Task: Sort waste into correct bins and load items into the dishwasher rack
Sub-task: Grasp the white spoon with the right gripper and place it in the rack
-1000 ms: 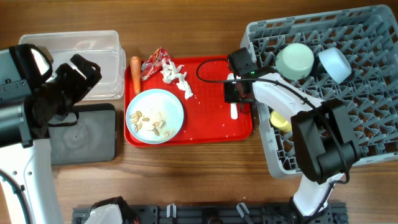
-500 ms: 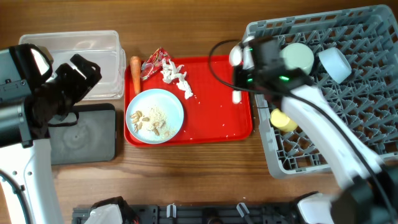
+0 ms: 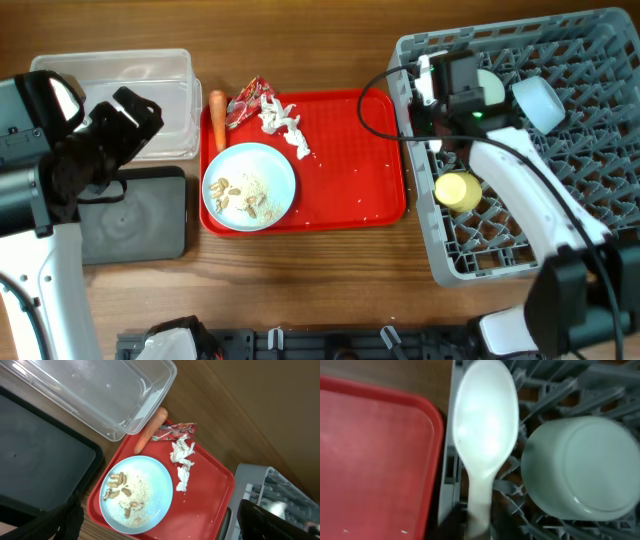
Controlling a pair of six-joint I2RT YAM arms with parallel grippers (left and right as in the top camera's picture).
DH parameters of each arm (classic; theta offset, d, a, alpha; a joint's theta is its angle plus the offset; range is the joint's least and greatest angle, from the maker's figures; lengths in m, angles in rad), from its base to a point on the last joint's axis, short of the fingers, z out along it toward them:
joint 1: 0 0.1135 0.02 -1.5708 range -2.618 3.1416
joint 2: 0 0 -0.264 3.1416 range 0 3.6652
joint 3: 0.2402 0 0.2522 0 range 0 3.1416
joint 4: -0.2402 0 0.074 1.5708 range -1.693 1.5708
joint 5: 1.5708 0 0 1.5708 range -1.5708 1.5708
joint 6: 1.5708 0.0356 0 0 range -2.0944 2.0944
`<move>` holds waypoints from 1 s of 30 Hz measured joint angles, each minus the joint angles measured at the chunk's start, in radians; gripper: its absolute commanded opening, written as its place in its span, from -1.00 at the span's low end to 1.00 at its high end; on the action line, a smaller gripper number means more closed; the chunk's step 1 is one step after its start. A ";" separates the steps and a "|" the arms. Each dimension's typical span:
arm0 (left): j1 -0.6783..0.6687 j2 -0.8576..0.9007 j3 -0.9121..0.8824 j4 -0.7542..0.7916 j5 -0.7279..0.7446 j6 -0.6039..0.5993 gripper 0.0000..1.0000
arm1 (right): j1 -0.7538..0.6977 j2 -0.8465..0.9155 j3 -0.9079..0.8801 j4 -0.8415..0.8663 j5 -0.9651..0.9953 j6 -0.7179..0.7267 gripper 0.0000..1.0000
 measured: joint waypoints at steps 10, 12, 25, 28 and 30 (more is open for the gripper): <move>0.000 0.000 0.000 0.000 0.000 0.000 1.00 | 0.079 -0.076 -0.002 -0.015 -0.274 0.140 0.18; 0.000 0.000 0.000 0.000 0.000 0.000 1.00 | 0.124 -0.108 0.002 -0.006 -0.343 0.188 0.18; 0.000 0.000 0.000 0.000 0.000 0.000 1.00 | 0.223 -0.108 0.009 -0.045 -0.402 0.295 0.33; 0.000 0.000 0.000 0.000 0.000 0.000 0.99 | 0.223 -0.122 0.008 -0.034 -0.394 0.295 0.39; 0.000 0.000 0.000 0.000 0.000 0.000 1.00 | 0.223 -0.163 0.008 -0.034 -0.385 0.285 0.39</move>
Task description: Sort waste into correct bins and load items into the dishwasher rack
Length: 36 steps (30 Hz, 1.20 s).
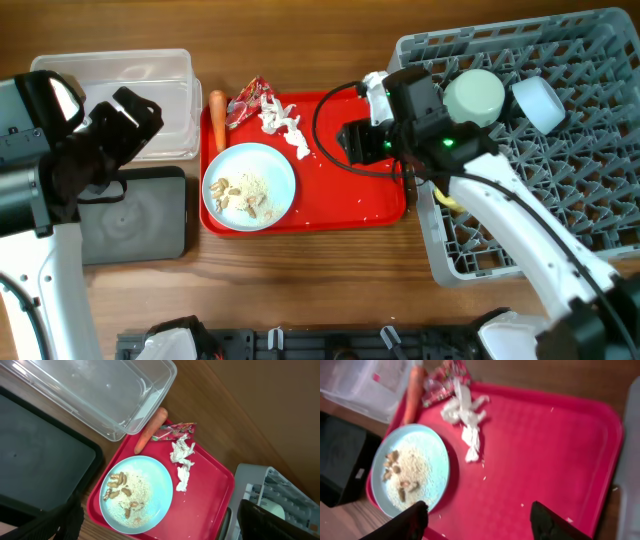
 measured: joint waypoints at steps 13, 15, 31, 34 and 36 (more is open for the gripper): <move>0.000 0.000 0.000 0.000 0.000 0.000 1.00 | 0.000 -0.596 0.005 0.009 0.031 -0.040 0.99; 0.000 0.000 0.000 0.000 -0.001 0.000 1.00 | 0.000 -0.618 0.005 0.003 0.031 -0.037 1.00; 0.000 0.000 0.000 0.000 -0.003 0.000 1.00 | -0.034 -0.903 -0.080 -0.208 0.250 -0.114 1.00; 0.000 0.000 0.000 0.001 -0.004 0.000 1.00 | -0.091 -0.992 -0.210 -0.121 0.267 -0.128 0.99; 0.000 0.000 0.000 0.000 -0.004 0.000 1.00 | -0.134 -1.048 -0.334 -0.050 0.274 -0.132 0.99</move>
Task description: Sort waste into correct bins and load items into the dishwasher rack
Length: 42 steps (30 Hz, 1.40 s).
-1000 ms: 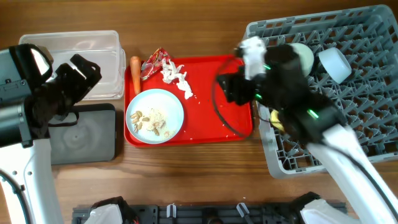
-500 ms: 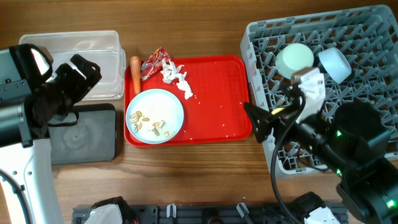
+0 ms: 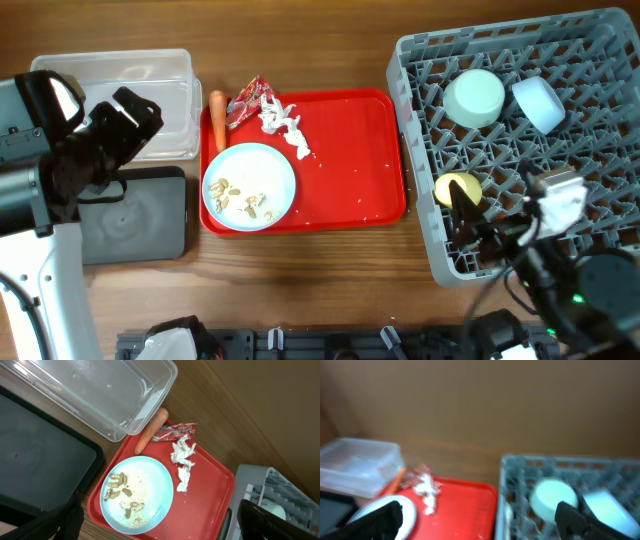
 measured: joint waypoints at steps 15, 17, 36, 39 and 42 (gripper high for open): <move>0.000 0.000 0.000 0.001 -0.003 0.000 1.00 | -0.134 -0.352 -0.820 0.607 0.015 0.117 1.00; 0.000 0.000 0.000 0.001 -0.003 0.000 1.00 | -0.134 -0.377 -0.855 0.611 0.015 0.121 1.00; 0.000 0.001 0.000 0.000 -0.003 0.000 1.00 | -0.134 -0.418 -0.854 0.630 0.012 0.121 0.99; 0.000 0.001 0.000 0.000 -0.003 0.000 1.00 | -0.134 -0.418 -0.854 0.630 0.012 0.121 0.99; 0.000 0.001 0.000 0.011 0.010 -0.016 1.00 | -0.134 -0.418 -0.854 0.630 0.012 0.121 1.00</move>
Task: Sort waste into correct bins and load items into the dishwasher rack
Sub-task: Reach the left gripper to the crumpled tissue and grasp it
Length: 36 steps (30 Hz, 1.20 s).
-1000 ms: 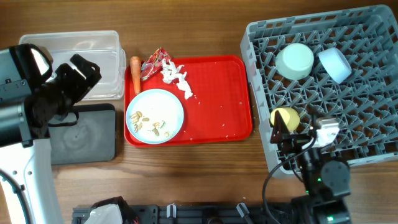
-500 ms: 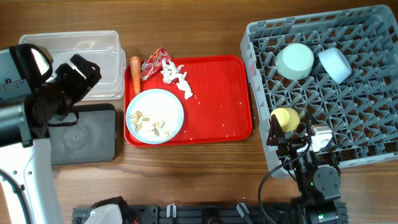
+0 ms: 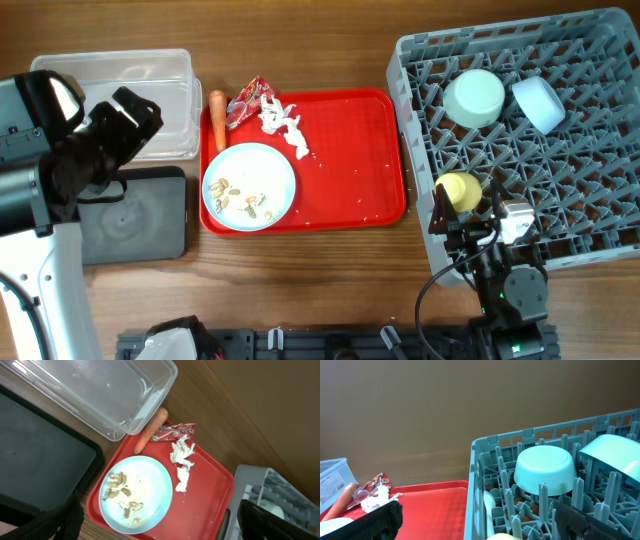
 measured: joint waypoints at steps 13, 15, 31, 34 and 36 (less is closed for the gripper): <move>-0.394 0.291 -0.002 0.332 0.074 -0.005 0.89 | 0.000 0.000 0.000 0.000 0.000 0.000 0.99; -0.439 0.377 -0.002 0.385 -0.003 -0.005 0.86 | 0.000 0.000 0.000 0.000 0.000 0.000 0.99; -0.573 0.892 -0.002 0.530 -0.246 0.003 -0.54 | 0.000 0.000 0.000 0.000 0.000 0.000 0.99; -0.576 0.893 -0.001 0.532 -0.248 0.000 -0.86 | 0.000 0.000 0.000 0.000 0.000 0.000 1.00; -0.576 0.893 0.003 0.512 -0.249 0.003 -0.92 | 0.000 0.000 0.000 0.000 0.000 0.000 0.99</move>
